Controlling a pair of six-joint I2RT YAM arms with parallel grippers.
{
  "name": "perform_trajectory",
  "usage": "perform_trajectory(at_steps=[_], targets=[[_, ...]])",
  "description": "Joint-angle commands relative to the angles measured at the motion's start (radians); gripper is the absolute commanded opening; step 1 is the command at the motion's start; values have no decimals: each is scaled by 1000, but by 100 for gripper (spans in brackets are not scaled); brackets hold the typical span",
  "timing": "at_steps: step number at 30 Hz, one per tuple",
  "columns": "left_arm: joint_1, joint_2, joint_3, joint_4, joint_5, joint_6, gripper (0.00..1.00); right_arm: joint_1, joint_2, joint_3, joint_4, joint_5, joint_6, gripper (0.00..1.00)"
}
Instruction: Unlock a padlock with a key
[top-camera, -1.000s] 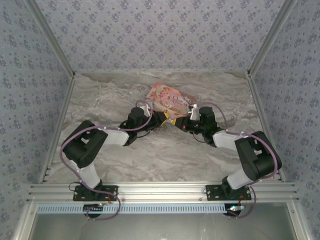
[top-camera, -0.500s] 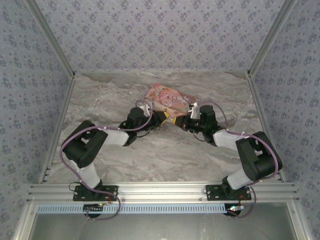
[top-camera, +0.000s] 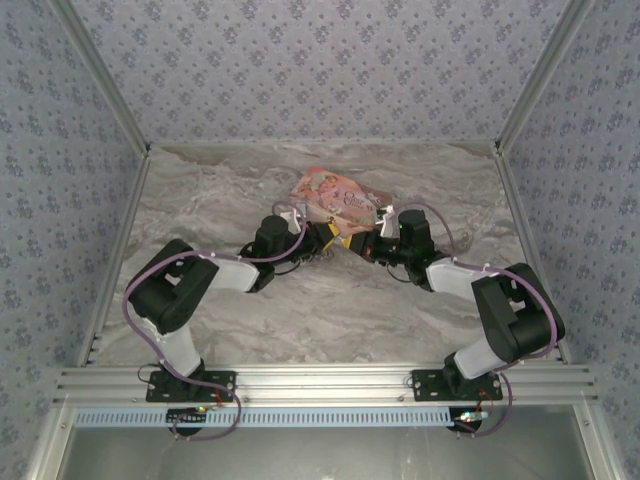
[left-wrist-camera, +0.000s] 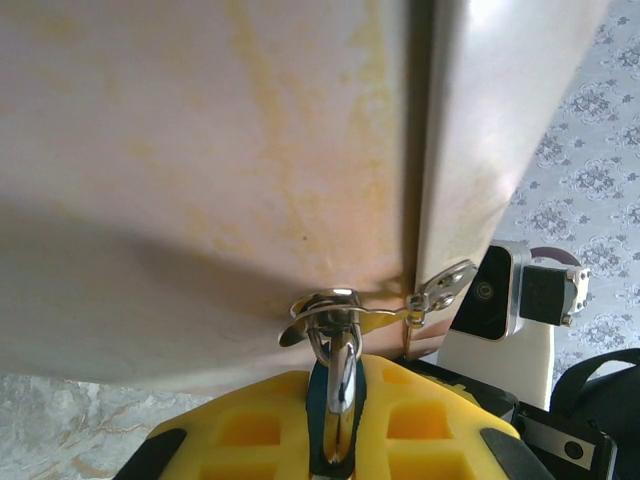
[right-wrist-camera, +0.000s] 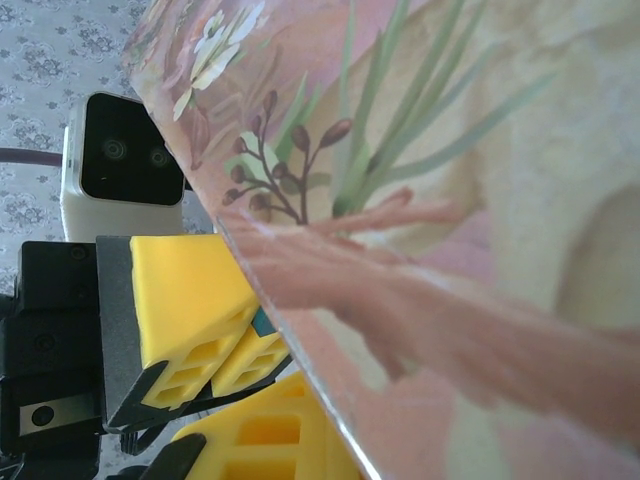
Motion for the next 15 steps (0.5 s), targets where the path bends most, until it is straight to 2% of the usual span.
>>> perform_trajectory(at_steps=[1,15], targets=[[-19,6,39,116,60,11,0,7,-19,13,-38,-35,-5,0],[-37,18,52,186,93,-22,0,27,44,73,46,-44,36,0]])
